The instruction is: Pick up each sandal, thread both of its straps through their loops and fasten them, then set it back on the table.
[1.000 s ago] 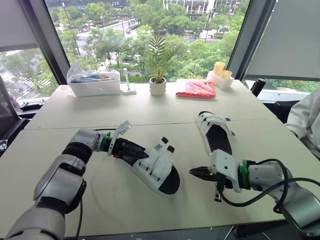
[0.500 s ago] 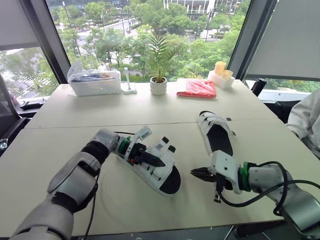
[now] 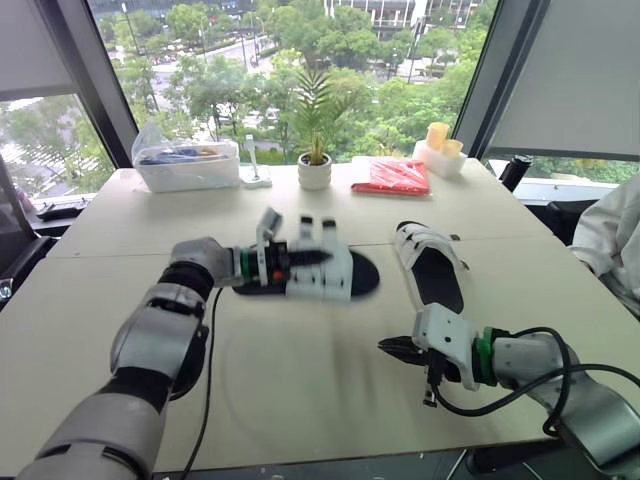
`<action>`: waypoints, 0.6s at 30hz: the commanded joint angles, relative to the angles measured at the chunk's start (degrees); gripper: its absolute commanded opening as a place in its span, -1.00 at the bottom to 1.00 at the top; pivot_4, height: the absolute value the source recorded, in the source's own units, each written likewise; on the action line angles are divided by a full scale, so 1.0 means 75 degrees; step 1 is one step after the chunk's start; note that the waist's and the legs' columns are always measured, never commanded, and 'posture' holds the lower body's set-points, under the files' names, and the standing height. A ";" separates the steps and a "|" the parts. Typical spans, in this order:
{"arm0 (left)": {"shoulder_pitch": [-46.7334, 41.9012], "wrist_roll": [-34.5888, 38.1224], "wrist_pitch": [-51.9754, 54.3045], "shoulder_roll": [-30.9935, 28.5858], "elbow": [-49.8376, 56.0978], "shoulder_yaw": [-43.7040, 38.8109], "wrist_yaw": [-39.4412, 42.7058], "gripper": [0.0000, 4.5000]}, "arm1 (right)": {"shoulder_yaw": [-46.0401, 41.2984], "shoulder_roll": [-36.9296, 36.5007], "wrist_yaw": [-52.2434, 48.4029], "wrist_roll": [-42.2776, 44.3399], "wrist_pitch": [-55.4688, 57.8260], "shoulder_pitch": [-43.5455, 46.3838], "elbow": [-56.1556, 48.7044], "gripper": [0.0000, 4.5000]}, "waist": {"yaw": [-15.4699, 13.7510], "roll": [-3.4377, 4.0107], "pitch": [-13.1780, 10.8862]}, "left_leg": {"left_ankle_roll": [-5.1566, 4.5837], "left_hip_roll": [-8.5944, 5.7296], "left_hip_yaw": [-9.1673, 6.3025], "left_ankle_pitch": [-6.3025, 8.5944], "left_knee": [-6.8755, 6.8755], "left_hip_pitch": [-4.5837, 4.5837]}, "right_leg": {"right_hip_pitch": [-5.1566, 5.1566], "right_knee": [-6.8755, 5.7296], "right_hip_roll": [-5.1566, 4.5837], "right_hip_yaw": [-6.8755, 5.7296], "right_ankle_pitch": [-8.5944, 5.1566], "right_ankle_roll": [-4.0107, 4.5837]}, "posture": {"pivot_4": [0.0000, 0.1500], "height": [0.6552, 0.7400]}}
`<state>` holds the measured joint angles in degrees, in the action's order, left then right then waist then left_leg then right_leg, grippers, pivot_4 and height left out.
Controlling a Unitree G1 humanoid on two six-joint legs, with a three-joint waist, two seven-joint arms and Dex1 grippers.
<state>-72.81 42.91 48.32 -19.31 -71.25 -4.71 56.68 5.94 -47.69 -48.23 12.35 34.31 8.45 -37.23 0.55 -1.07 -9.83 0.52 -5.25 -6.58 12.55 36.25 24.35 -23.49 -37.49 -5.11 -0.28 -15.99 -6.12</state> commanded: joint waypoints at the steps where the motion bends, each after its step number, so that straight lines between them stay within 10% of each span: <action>1: -0.0048 0.0922 -0.2507 0.0583 -0.0205 -0.2225 -0.3579 -0.99 | 0.0086 0.0088 -0.0003 -0.0020 -0.0236 0.0299 0.0059 -1.00 | -0.0024 -0.0003 -0.0001 | 0.0002 0.0000 0.0001 -0.0001 0.0001 -0.0001 | 0.0000 -0.0003 -0.0006 0.0000 0.0001 0.0000 | 1.00 1.00; 6: 0.0050 0.1126 -0.4943 0.1804 -0.0016 -0.3744 -0.5579 -0.99 | 0.0368 0.0196 -0.0118 -0.0083 -0.0431 0.0646 0.0439 -1.00 | -0.0165 -0.0004 -0.0002 | 0.0045 -0.0005 0.0019 -0.0024 0.0006 0.0002 | -0.0004 -0.0003 -0.0014 0.0003 0.0007 -0.0007 | 1.00 1.00; 18: 0.0072 0.0865 -0.7294 0.2723 -0.0278 -0.4957 -0.6519 -0.81 | 0.0585 0.0248 -0.0249 -0.0114 -0.0489 0.0907 0.0626 -1.00 | -0.0163 -0.0009 -0.0005 | 0.0040 -0.0016 0.0031 -0.0023 0.0018 0.0004 | -0.0001 -0.0004 0.0000 0.0002 0.0017 -0.0023 | 1.00 1.00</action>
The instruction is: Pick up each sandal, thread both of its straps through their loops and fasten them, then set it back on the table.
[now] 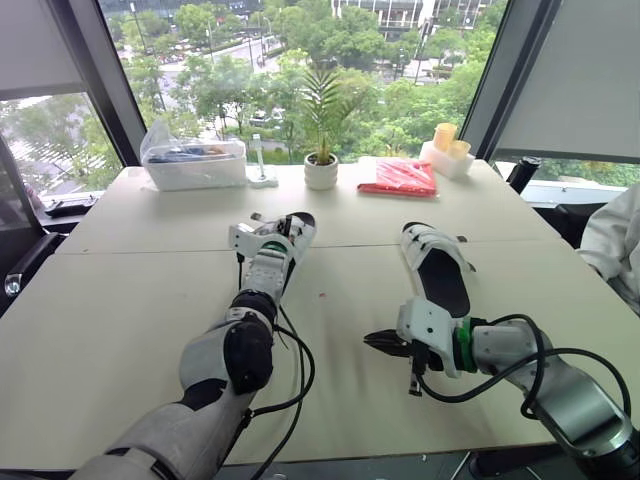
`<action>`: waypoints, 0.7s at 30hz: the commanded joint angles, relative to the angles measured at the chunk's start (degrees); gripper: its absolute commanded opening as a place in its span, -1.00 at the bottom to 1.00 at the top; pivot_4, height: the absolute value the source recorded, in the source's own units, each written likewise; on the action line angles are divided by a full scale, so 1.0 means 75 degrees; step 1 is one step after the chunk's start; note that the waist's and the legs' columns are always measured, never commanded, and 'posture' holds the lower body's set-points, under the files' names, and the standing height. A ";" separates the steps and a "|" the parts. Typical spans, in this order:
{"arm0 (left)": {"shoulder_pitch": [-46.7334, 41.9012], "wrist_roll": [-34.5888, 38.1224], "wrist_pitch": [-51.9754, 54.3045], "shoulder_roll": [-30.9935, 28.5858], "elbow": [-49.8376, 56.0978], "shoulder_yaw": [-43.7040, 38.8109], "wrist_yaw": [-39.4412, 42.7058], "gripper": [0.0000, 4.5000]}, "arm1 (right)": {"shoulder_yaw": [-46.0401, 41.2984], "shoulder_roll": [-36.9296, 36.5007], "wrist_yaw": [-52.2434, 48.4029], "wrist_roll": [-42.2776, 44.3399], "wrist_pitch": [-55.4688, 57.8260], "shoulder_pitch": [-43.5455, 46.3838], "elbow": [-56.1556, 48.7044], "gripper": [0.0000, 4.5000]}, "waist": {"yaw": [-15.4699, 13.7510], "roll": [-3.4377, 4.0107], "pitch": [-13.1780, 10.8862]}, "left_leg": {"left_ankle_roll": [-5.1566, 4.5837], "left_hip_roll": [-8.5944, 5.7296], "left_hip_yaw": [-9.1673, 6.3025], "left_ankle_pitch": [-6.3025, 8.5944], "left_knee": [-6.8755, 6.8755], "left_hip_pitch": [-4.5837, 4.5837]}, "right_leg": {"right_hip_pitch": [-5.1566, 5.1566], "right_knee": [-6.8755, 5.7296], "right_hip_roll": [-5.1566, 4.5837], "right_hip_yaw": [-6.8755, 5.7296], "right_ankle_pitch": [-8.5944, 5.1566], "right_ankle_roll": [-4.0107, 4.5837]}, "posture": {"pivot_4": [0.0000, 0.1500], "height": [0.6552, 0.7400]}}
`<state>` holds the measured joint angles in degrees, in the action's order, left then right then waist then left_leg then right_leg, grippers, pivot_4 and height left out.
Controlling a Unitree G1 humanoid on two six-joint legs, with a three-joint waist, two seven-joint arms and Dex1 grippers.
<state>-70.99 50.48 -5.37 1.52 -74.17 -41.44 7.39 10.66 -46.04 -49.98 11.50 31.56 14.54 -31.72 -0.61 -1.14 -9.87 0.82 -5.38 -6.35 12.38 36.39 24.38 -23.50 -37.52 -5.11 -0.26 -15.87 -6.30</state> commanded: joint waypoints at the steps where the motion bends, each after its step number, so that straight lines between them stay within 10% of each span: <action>1: -0.0136 -0.0172 -0.0115 -0.0058 0.0082 -0.0079 0.0014 -0.60 | -0.0029 0.0041 -0.0015 -0.0003 -0.0115 0.0109 -0.0104 -1.00 | -0.0012 0.0000 0.0000 | 0.0000 0.0000 0.0000 0.0000 0.0001 0.0000 | 0.0000 0.0000 0.0001 0.0000 0.0000 0.0000 | 1.00 1.00; 8: 0.0059 -0.0351 0.0434 -0.0069 0.0161 -0.0020 0.0066 0.95 | 0.0048 0.0101 -0.0029 -0.0014 -0.0150 0.0192 -0.0013 -1.00 | -0.0018 0.0001 0.0000 | -0.0005 -0.0001 -0.0001 0.0003 0.0023 0.0001 | 0.0012 -0.0001 0.0004 -0.0001 0.0003 -0.0006 | 1.00 1.00; 14: 0.0791 -0.0933 0.2070 -0.0119 0.1193 0.0791 0.0617 0.99 | 0.0138 0.0174 -0.0038 -0.0038 -0.0218 0.0221 0.0057 -1.00 | -0.0001 0.0005 0.0003 | -0.0010 -0.0001 -0.0002 0.0006 0.0047 0.0000 | 0.0018 -0.0013 0.0010 0.0000 0.0006 -0.0009 | 1.00 1.00; 21: 0.4332 0.0017 0.7423 -0.0620 0.7808 0.2786 0.0288 0.99 | 0.0244 0.0190 -0.0127 -0.0100 -0.0521 0.0217 0.0316 -1.00 | 0.0161 0.0020 0.0012 | -0.0011 0.0007 -0.0001 0.0008 0.0060 -0.0013 | 0.0017 -0.0049 0.0011 0.0036 0.0004 -0.0007 | 1.00 1.00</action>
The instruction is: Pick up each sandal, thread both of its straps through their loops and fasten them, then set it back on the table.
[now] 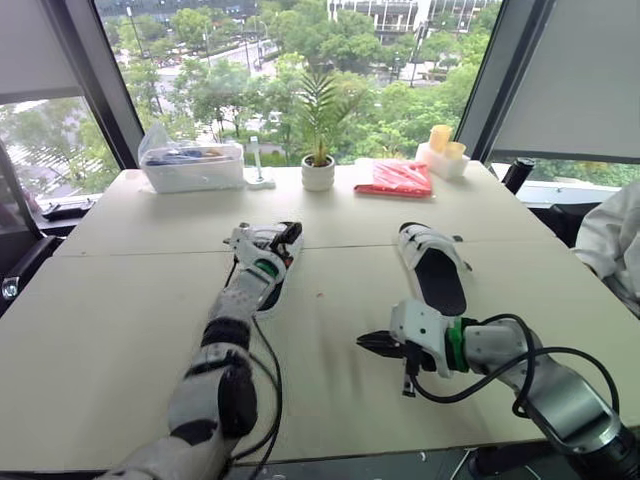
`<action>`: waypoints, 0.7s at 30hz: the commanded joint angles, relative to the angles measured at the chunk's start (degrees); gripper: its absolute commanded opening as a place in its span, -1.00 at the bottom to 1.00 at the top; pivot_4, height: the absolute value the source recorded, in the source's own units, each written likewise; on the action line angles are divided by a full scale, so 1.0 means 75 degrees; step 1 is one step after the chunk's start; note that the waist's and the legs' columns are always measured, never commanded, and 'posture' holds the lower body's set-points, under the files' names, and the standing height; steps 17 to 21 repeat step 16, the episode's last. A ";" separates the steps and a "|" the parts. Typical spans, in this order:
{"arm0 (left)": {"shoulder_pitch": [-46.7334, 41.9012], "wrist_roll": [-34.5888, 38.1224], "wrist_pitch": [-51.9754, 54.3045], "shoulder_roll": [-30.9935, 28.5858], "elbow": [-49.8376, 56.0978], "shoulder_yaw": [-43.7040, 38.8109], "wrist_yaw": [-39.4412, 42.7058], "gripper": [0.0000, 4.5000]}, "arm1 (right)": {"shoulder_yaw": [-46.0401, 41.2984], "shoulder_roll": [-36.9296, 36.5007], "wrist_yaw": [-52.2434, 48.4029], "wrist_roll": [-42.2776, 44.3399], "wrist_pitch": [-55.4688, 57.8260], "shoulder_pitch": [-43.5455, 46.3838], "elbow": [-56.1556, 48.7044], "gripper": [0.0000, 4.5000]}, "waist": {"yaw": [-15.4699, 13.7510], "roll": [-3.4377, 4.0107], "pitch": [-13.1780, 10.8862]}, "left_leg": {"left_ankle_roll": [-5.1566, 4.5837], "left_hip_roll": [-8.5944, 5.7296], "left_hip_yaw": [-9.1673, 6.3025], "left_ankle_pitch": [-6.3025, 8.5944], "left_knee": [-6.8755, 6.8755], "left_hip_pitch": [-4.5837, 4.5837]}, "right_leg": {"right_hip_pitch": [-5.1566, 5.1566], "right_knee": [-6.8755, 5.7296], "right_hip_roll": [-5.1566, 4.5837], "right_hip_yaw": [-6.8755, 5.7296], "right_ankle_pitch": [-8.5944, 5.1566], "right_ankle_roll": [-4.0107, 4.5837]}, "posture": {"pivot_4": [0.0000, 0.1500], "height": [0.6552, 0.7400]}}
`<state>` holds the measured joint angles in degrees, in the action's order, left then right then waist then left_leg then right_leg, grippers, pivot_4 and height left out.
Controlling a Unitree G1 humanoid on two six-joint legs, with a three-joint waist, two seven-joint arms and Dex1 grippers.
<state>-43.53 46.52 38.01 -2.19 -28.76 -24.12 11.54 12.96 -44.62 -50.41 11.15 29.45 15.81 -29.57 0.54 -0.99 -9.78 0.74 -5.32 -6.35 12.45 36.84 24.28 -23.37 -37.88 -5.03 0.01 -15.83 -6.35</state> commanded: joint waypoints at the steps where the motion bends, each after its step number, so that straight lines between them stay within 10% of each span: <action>1: 0.1016 0.0813 0.2105 -0.0256 0.2427 0.0521 -0.0337 0.99 | -0.0044 -0.0001 -0.0105 -0.0068 -0.0295 0.0061 0.0078 -1.00 | -0.0008 0.0001 0.0000 | 0.0000 0.0001 -0.0001 0.0000 0.0003 -0.0003 | 0.0001 -0.0004 -0.0002 0.0002 0.0000 0.0001 | 1.00 1.00; 8: 0.2610 0.1490 0.3706 -0.1561 0.5208 0.0977 0.0066 0.99 | -0.0280 0.0017 -0.0427 0.0010 -0.0674 0.0317 0.0635 -1.00 | -0.0163 0.0003 0.0001 | -0.0032 0.0004 -0.0008 0.0022 0.0020 -0.0020 | 0.0020 -0.0007 0.0001 0.0001 0.0010 0.0019 | 1.00 1.00; 16: 0.4186 0.0456 0.2484 -0.4085 0.7582 0.1564 0.1939 0.99 | -0.1367 -0.0116 -0.0589 0.0515 -0.0707 0.0756 0.1537 -1.00 | -0.0184 0.0013 0.0001 | -0.0031 0.0006 -0.0002 0.0023 0.0004 -0.0022 | 0.0018 0.0002 -0.0009 0.0007 -0.0004 0.0048 | 1.00 1.00; 21: 0.4186 0.0456 0.2484 -0.4085 0.7582 0.1564 0.1939 0.99 | -0.1367 -0.0116 -0.0589 0.0515 -0.0707 0.0756 0.1537 -1.00 | -0.0184 0.0013 0.0001 | -0.0031 0.0006 -0.0002 0.0023 0.0004 -0.0022 | 0.0018 0.0002 -0.0009 0.0007 -0.0004 0.0048 | 1.00 1.00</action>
